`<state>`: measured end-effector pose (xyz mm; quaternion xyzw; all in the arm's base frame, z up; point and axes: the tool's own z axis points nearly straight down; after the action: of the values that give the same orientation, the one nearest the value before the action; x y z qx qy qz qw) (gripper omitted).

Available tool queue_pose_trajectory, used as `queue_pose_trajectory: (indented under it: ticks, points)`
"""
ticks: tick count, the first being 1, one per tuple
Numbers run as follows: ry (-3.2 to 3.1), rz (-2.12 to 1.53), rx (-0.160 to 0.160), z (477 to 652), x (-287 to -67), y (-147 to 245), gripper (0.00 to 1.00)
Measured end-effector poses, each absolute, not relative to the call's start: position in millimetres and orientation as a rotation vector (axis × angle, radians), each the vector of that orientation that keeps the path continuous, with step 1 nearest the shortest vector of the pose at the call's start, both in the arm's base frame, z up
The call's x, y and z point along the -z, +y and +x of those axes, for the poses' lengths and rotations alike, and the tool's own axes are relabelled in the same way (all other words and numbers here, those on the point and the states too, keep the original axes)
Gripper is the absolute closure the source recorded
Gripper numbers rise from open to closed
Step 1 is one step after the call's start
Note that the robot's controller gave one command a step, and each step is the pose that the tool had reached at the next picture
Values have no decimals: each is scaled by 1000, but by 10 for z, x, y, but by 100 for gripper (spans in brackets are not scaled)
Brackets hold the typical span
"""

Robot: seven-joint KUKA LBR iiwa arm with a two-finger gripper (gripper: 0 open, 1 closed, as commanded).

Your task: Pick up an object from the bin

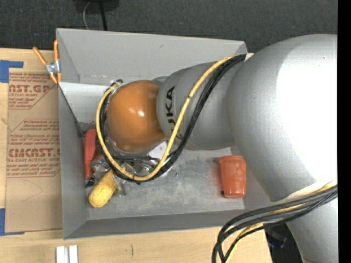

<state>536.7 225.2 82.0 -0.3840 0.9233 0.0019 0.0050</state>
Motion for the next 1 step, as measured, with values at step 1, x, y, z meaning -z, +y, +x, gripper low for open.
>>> queue_pose_trajectory:
  ticks: [1]
  points:
    - [2919,-1239,4,5579,-735,2367,100]
